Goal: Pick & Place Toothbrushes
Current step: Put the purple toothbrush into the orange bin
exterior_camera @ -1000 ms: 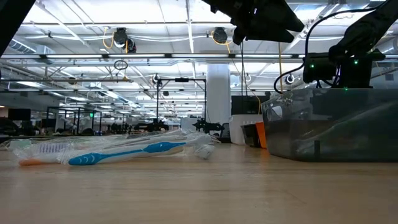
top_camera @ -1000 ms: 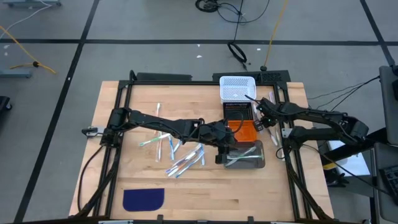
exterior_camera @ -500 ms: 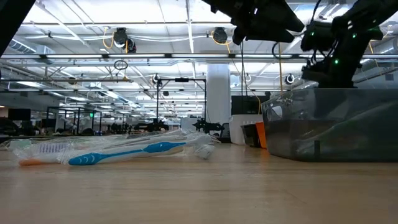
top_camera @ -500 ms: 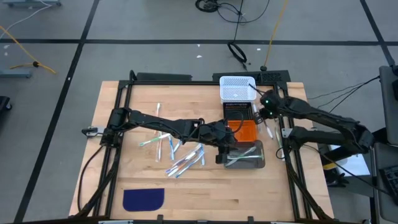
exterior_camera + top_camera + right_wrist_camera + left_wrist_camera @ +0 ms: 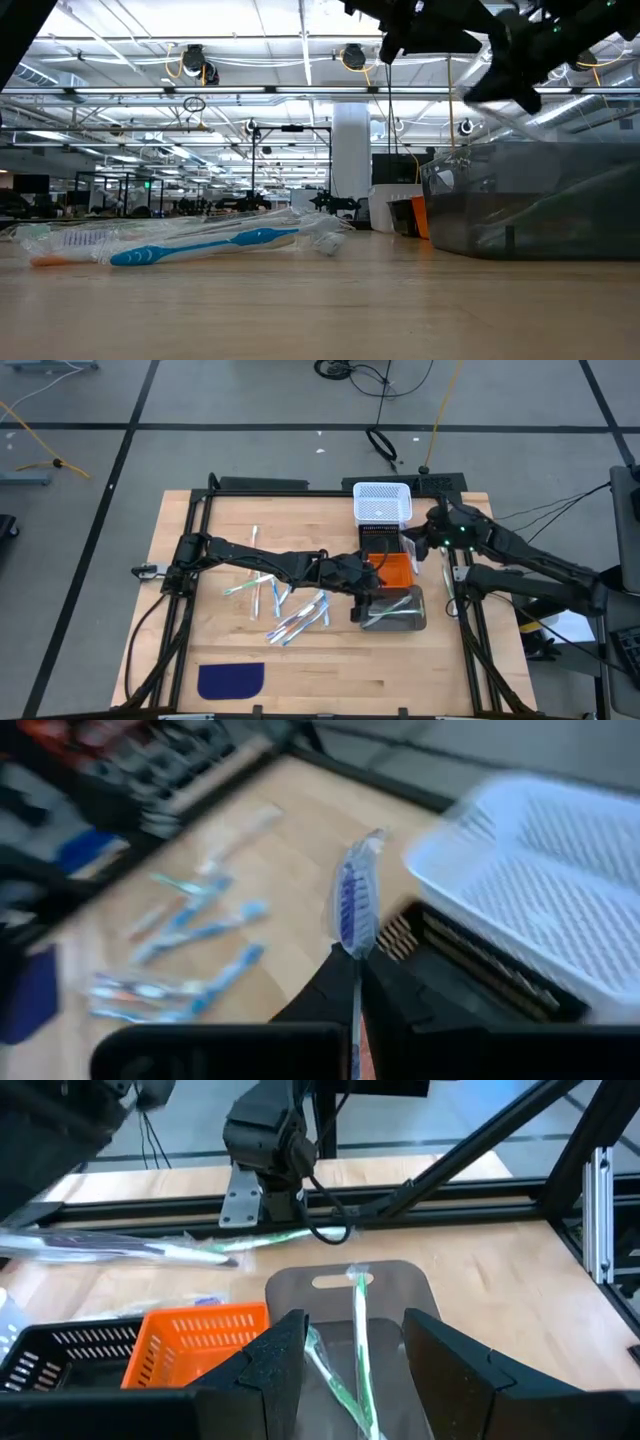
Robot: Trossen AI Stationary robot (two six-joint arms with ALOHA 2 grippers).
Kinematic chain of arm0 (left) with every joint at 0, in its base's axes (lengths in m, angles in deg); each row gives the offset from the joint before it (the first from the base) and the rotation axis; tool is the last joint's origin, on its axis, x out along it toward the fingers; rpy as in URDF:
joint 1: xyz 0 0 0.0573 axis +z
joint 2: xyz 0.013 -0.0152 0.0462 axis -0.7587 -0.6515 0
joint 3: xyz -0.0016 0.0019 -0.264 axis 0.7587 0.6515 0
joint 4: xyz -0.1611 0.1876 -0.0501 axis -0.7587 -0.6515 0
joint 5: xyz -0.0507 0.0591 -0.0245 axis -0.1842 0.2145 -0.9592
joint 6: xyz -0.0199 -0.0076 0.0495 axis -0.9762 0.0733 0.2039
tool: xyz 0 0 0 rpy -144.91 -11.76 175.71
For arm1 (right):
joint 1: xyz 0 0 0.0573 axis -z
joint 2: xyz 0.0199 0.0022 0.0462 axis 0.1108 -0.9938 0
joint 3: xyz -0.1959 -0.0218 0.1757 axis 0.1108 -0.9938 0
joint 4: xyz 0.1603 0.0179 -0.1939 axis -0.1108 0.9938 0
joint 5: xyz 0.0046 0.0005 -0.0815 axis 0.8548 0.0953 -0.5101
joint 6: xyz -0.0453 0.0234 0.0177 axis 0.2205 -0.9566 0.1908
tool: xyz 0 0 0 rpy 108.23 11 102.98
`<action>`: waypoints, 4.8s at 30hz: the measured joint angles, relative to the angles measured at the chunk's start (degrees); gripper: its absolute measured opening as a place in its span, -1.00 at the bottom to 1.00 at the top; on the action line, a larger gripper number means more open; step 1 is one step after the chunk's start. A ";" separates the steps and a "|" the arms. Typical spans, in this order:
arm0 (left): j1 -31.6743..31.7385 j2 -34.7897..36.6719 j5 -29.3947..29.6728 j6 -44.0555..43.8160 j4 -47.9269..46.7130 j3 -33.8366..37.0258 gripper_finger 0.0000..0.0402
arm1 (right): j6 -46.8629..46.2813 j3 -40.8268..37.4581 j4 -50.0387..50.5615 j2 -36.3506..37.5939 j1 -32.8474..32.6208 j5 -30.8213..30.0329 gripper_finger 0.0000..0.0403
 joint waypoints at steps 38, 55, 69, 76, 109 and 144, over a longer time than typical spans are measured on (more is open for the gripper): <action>4.61 0.00 -1.73 -6.04 11.47 0.00 -0.15 | 11.78 0.04 -25.09 -0.21 -23.50 -1.26 -1.00; 4.68 0.00 -1.93 -4.36 13.62 0.02 -0.89 | 14.85 0.04 -28.24 -4.25 -26.54 -4.46 -0.99; 4.59 0.00 -1.87 -3.56 10.98 0.00 -0.97 | 15.06 -0.01 -27.19 -3.87 -26.48 -5.06 -0.65; 4.48 0.00 -2.15 -3.51 7.56 -0.04 -0.97 | 16.50 -0.07 -24.04 -1.33 -26.43 -7.01 -0.41; 5.50 -4.28 -0.59 0.36 5.55 0.04 -0.97 | 16.46 0.06 -16.71 2.96 -26.28 -17.60 -0.43; 8.63 -7.13 -0.68 -3.34 1.85 0.04 -0.50 | 16.00 0.04 -12.28 2.90 -24.77 -20.22 -0.43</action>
